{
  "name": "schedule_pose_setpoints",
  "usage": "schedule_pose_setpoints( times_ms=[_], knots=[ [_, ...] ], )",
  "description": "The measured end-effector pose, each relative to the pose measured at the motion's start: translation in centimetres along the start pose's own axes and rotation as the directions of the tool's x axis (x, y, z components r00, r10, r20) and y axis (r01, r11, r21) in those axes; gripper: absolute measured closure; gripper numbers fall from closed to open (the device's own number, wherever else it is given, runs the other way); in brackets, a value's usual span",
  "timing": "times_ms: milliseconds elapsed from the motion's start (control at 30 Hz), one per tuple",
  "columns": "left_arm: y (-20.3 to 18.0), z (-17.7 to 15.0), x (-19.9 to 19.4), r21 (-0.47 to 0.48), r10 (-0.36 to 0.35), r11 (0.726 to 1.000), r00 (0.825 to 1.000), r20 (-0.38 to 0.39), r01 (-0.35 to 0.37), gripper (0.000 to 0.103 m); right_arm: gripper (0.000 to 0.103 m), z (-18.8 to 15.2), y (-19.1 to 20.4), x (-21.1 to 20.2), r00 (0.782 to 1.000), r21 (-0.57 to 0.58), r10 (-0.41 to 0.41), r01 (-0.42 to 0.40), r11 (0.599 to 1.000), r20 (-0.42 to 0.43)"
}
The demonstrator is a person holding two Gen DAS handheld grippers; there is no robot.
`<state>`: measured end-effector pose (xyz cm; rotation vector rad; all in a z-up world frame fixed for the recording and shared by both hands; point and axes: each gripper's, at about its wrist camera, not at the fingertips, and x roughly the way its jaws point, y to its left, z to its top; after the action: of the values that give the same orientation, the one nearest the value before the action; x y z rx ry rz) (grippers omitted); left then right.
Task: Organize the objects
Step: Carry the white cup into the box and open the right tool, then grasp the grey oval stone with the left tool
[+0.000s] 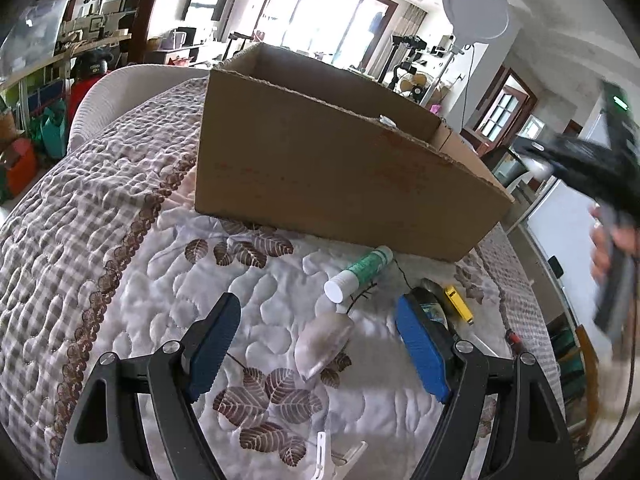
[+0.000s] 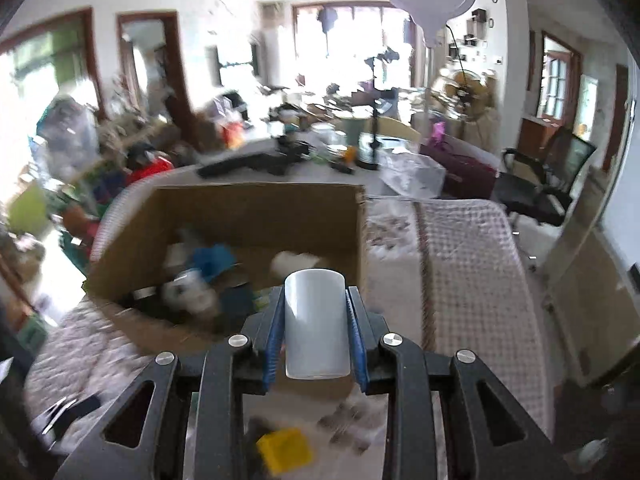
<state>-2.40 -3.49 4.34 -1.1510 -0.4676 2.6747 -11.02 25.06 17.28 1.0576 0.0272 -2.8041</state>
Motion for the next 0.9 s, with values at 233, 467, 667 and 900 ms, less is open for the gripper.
schedule_pose_setpoints(
  times_ms=[233,467,667,900],
  knots=[
    [-0.7,-0.4,0.2,0.017,-0.018,1.000,0.999,-0.027,0.019,0.023,0.000,1.4,-0.4,6.3,0.993,0.052,-0.038,0.044,0.998,-0.113],
    [-0.1,-0.6,0.8,-0.009,0.008,1.000,0.998,-0.067,-0.008,0.023,0.000,0.6,-0.6,5.1,0.997,0.097,-0.045,0.050,0.994,-0.057],
    [1.0,-0.3,0.6,-0.058,0.021,0.998,0.998,-0.059,-0.025,0.023,0.000,-2.3,1.1,-2.9,0.996,0.015,-0.025,0.024,1.000,0.091],
    [1.9,-0.4,1.6,-0.083,0.044,0.995,0.994,-0.105,-0.053,0.023,0.000,-10.0,2.6,-7.2,0.995,-0.041,0.061,-0.058,0.998,0.073]
  ],
)
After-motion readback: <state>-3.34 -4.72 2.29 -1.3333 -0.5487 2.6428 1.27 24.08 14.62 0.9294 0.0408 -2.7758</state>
